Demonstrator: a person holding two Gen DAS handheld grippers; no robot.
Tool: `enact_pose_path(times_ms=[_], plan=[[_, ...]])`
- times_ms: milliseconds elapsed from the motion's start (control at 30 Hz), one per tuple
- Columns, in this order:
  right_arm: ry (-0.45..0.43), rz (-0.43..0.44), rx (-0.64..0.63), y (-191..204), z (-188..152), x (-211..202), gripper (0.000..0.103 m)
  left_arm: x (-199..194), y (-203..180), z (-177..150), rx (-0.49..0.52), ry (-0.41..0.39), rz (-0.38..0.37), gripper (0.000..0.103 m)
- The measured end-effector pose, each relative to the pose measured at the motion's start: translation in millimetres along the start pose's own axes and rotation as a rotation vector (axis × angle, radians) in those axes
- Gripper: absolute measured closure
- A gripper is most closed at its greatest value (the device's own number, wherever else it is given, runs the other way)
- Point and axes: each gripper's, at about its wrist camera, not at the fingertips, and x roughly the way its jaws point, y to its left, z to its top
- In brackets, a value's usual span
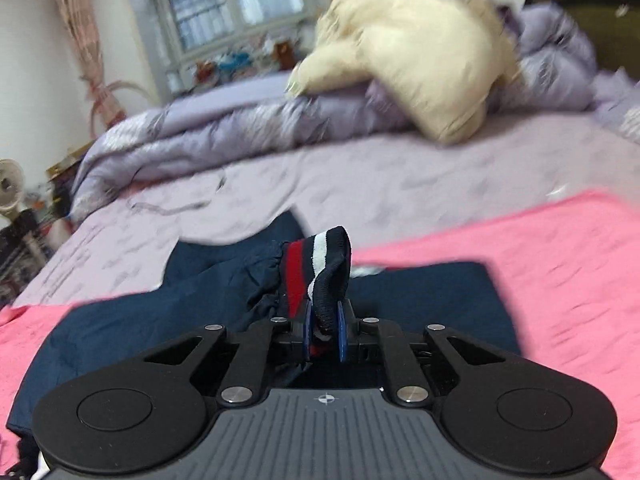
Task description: Fold clothes
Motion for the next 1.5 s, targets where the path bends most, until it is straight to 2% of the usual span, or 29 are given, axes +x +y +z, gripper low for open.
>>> enact_pose_path(times_ms=[100, 233, 333, 367, 400, 433, 500, 600, 667, 800, 1000, 1133, 1300, 1500], plan=[[-0.002, -0.086, 0.023, -8, -3, -3, 0.089, -1, -2, 0, 0.008, -0.004, 0.011, 0.012], [0.029, -0.214, -0.051, -7, -28, -3, 0.086, 0, 0, 0, -0.002, 0.0, 0.013, 0.009], [0.143, -0.251, -0.131, -11, -43, 10, 0.081, 3, 6, 0, -0.034, 0.011, 0.0, 0.006], [0.153, -0.247, -0.14, -11, -42, 7, 0.079, 4, 8, 0, -0.045, 0.015, -0.006, 0.006], [0.156, -0.234, -0.137, -11, -40, -1, 0.07, 4, 9, 0, -0.053, 0.018, -0.01, 0.006], [0.162, -0.217, -0.13, -11, -38, -11, 0.054, 4, 10, 0, -0.061, 0.02, -0.015, 0.006], [0.157, -0.177, -0.125, -10, -36, -34, 0.041, 4, 11, 0, -0.071, 0.027, -0.016, 0.006], [0.125, -0.116, -0.192, -8, -45, -83, 0.041, -13, 8, -2, -0.049, 0.026, 0.009, 0.007], [0.123, -0.079, -0.245, -7, -60, -119, 0.038, -37, 1, -9, -0.008, 0.016, -0.027, 0.007], [0.176, 0.002, -0.305, -2, -96, -185, 0.038, -100, -12, -28, 0.076, -0.018, -0.103, 0.007], [0.253, 0.02, -0.371, 9, -158, -258, 0.033, -176, -12, -55, 0.128, -0.019, -0.19, 0.006], [0.285, 0.038, -0.37, 14, -192, -286, 0.032, -209, -8, -72, 0.082, 0.013, -0.232, 0.006], [0.286, 0.039, -0.399, 22, -221, -312, 0.028, -238, -9, -97, 0.02, 0.029, -0.239, 0.006], [0.305, 0.049, -0.447, 35, -249, -329, 0.027, -251, -23, -120, 0.03, 0.074, -0.239, 0.006]])
